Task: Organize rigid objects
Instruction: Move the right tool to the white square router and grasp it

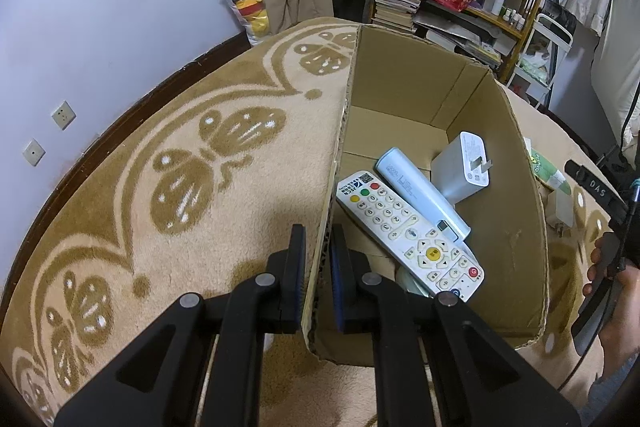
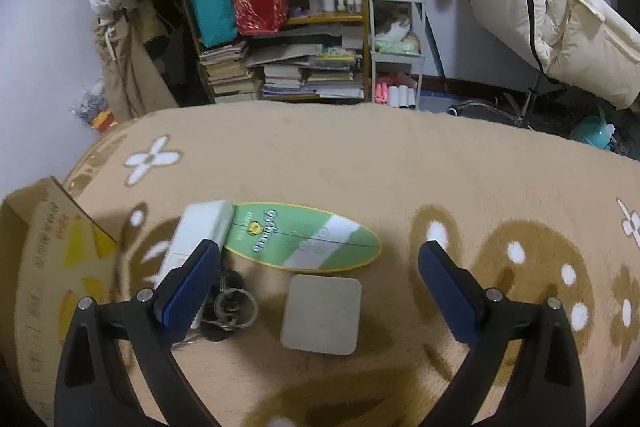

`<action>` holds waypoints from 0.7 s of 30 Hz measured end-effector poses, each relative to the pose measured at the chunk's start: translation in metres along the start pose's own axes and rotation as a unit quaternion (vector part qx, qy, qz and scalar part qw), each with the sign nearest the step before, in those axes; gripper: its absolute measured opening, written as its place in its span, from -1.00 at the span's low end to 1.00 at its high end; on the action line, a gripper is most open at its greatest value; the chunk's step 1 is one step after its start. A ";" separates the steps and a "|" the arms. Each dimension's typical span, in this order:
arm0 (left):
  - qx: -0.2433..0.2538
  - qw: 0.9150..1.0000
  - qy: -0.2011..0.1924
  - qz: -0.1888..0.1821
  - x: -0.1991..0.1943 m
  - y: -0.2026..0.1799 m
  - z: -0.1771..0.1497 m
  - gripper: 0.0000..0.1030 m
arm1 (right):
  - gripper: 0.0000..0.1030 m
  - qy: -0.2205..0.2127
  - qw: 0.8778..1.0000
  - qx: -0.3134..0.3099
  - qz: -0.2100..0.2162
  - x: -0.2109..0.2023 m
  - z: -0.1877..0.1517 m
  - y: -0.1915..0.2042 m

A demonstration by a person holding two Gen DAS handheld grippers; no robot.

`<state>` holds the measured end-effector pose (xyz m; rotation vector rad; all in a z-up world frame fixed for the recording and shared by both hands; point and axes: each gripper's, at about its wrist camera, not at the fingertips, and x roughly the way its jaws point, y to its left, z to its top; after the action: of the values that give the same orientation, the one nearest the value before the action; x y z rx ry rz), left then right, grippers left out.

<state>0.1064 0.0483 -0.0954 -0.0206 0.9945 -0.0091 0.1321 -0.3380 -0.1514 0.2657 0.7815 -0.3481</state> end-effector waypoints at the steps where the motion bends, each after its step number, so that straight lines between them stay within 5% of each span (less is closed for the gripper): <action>1: 0.000 1.000 0.000 0.000 0.000 0.000 0.000 -0.79 | 1.00 0.003 1.000 0.000 -0.003 0.002 -0.001 -0.002; 12: 0.004 1.000 -0.002 0.006 -0.001 -0.001 -0.001 -0.79 | 0.71 0.068 0.997 0.039 0.011 0.034 -0.020 -0.027; 17: 0.003 1.000 -0.001 0.005 -0.001 -0.001 -0.002 -0.79 | 0.01 0.083 0.996 -0.005 -0.009 0.040 -0.030 -0.010; 21: 0.003 1.000 -0.001 0.005 -0.001 -0.001 -0.002 -0.79 | -0.05 0.077 0.997 -0.023 -0.021 0.035 -0.031 -0.003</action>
<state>0.1045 0.0471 -0.0953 -0.0098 0.9922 -0.0030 0.1342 -0.3365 -0.1983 0.2353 0.9461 -0.3512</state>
